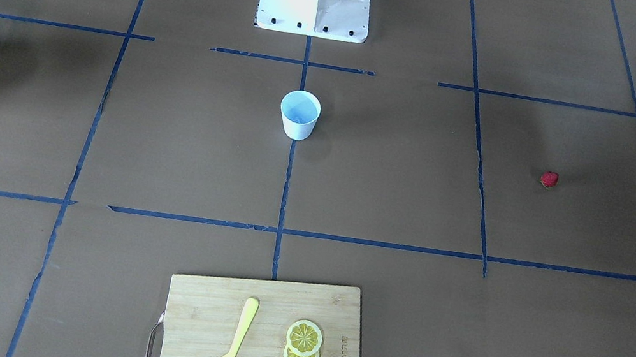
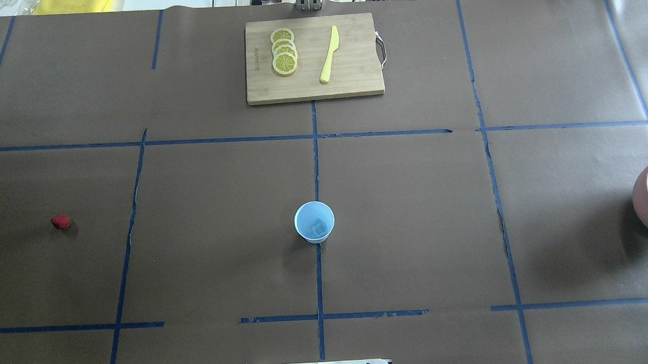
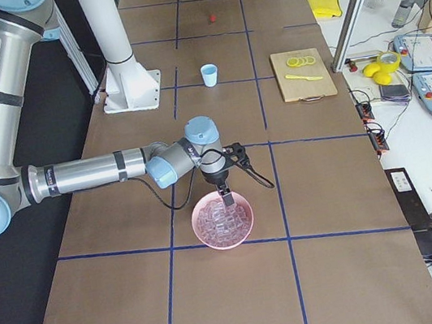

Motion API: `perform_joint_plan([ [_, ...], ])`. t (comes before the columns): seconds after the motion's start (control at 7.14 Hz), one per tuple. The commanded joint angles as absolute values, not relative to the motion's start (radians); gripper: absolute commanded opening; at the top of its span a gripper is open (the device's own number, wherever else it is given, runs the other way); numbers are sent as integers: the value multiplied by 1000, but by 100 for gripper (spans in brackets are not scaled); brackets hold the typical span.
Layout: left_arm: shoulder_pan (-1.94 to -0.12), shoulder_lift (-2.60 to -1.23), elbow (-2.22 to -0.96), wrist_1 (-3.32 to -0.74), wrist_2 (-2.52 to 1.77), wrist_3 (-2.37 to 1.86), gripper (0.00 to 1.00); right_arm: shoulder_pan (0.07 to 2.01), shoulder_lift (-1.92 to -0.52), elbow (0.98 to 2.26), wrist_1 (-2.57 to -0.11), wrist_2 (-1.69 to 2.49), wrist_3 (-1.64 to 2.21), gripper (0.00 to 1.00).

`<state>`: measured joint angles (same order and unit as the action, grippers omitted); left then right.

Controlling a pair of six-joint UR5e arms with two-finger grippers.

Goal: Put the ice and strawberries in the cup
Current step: 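Grasp another ice cube from the pink bowl with the right gripper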

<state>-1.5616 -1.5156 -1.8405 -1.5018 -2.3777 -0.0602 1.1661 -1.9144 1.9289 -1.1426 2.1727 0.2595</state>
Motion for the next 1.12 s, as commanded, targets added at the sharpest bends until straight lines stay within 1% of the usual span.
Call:
perform_joint_plan([
  [0.0,-1562,-1516,-1842,-1502,-2378,-60,100,1166,-1925,1910,-1138,2212,253,87],
  [0.14,-1562,-1516,-1844,-1502,-2378,-60,100,1166,-1928,1908,-1144,2210,232,82],
  [0.42,-1562,-1516,-1844,-1502,-2378,-60,100,1164,-1942,1890,-1149,2200,135,76],
  [0.84,-1562,-1516,-1845,-1502,-2378,-60,100,1128,-1927,1865,-1149,2186,100,70],
  [0.98,-1562,-1516,-1845,-1502,-2378,-60,100,1121,-1924,1864,-1149,2186,100,66],
])
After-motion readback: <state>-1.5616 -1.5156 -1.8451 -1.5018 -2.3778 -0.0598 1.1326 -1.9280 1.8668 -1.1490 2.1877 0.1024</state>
